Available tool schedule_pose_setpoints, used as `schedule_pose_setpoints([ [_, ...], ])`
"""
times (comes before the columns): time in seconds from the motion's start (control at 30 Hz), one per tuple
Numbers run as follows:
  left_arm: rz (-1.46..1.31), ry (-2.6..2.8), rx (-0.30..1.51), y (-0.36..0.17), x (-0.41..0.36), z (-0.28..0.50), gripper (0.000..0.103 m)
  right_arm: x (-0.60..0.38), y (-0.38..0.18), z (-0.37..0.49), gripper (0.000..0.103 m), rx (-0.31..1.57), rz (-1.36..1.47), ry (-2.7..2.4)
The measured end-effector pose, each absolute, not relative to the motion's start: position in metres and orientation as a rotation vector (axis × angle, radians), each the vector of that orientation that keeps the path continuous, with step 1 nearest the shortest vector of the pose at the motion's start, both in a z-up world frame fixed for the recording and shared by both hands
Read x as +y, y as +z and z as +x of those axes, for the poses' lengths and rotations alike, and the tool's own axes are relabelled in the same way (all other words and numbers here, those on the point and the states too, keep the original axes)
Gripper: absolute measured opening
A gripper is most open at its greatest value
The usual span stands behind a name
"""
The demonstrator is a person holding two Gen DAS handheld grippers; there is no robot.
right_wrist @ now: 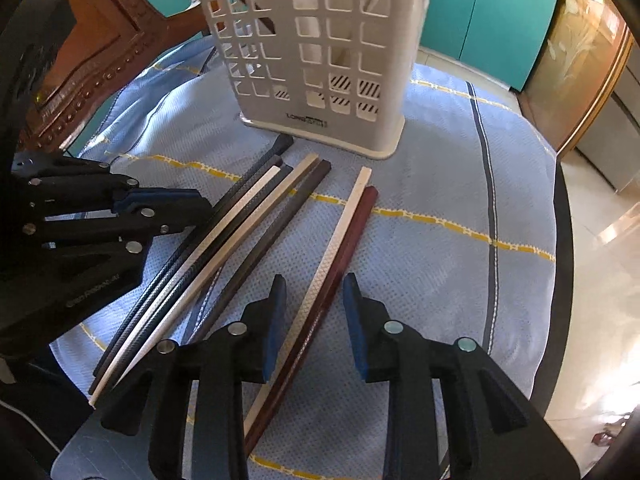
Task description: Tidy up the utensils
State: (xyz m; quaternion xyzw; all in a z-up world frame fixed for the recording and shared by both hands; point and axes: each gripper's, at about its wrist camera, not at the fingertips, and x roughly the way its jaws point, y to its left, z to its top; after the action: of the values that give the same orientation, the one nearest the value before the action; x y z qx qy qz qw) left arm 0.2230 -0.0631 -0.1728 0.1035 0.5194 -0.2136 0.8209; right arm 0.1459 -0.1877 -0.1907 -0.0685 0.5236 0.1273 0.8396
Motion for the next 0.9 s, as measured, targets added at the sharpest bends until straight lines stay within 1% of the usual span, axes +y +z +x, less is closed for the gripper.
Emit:
schedule_pose_setpoints([
  [0.03,0.217,-0.455,1.110,-0.173,-0.059,0.222,0.007,-0.188,-0.191,0.147,0.020,1.106,-0.156,0.278],
  [0.17,0.210,-0.446,1.128,-0.172,-0.046,0.219,0.007,-0.186,-0.188,0.141,0.016,1.114,-0.176,0.336],
  [0.2,0.207,-0.444,1.124,-0.171,-0.043,0.219,0.007,-0.187,-0.186,0.139,0.012,1.107,-0.188,0.335],
  [0.4,0.209,-0.439,1.105,-0.165,-0.038,0.217,0.007,-0.206,-0.182,0.140,0.009,1.094,-0.212,0.241],
  [0.8,0.255,-0.441,1.107,-0.167,-0.060,0.218,0.007,-0.194,-0.181,0.135,0.011,1.069,-0.230,0.250],
  [0.9,0.257,-0.434,1.113,-0.169,-0.061,0.219,0.007,-0.194,-0.188,0.138,0.011,1.092,-0.237,0.246],
])
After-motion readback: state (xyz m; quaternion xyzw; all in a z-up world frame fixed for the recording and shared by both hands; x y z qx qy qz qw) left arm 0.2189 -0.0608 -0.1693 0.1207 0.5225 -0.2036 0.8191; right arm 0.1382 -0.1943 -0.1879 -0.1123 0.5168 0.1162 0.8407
